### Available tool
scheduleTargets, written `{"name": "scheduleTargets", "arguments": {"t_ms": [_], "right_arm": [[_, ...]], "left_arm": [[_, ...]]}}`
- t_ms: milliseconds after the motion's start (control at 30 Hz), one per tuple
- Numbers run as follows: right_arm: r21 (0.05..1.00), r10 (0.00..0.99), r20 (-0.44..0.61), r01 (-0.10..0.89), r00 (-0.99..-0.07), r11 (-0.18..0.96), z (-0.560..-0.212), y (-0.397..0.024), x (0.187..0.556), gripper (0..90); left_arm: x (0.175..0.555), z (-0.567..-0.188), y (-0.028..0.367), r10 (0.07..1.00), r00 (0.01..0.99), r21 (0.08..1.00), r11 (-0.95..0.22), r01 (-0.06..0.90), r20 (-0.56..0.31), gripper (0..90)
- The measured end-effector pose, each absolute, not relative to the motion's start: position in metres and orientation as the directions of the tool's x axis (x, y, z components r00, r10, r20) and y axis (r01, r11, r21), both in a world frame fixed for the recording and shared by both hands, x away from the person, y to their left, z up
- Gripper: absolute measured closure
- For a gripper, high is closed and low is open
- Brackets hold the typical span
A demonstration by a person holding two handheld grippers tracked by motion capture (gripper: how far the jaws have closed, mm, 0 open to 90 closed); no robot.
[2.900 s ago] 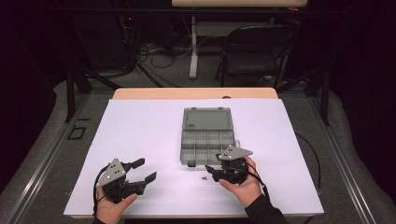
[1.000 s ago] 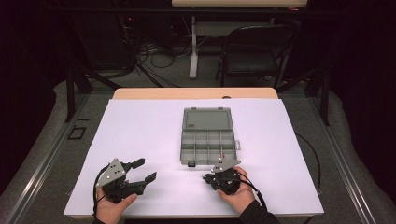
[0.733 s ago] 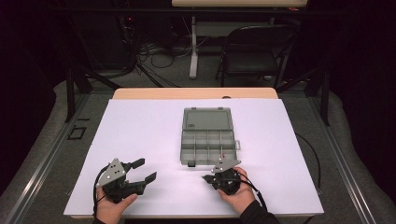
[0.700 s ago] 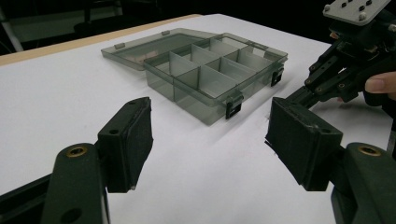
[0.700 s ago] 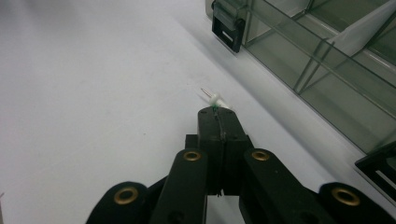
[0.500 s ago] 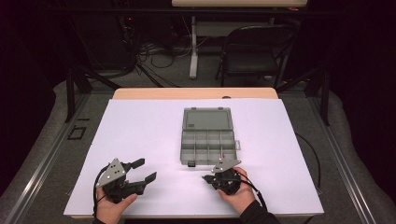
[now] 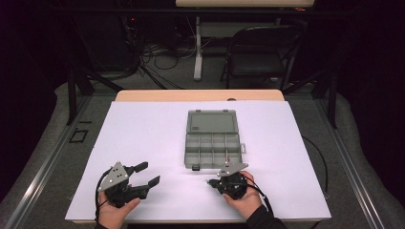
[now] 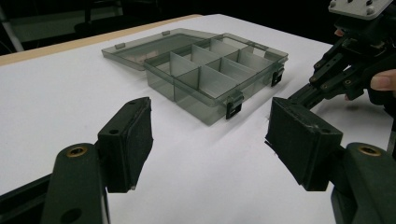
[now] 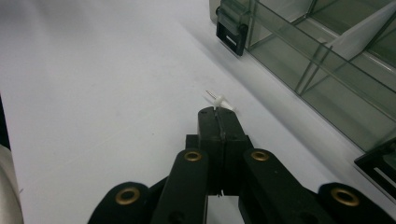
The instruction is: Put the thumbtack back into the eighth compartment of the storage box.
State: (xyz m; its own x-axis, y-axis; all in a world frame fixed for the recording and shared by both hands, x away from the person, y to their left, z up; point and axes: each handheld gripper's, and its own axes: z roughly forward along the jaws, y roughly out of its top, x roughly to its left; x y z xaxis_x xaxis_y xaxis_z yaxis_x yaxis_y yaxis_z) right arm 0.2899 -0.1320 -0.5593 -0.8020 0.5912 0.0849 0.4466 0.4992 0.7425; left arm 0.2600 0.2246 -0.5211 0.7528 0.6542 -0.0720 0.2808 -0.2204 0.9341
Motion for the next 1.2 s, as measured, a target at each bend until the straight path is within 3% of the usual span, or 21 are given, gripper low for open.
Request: {"name": "scheduleTargets", "arguments": {"t_ms": [567,1200], "right_arm": [[0.778,0.599,0.098,0.436,-0.795,0.452,-0.541,-0.142,0.287,90.0],[0.803,0.671,0.083,0.448,-0.737,0.394,-0.510,-0.169,0.301,90.0]], "left_arm": [[0.260,-0.521,0.225,0.655,0.752,0.935,-0.221,0.279,-0.069,30.9],[0.260,-0.521,0.224,0.656,0.751,0.934,-0.222,0.281,-0.070,30.9]]}}
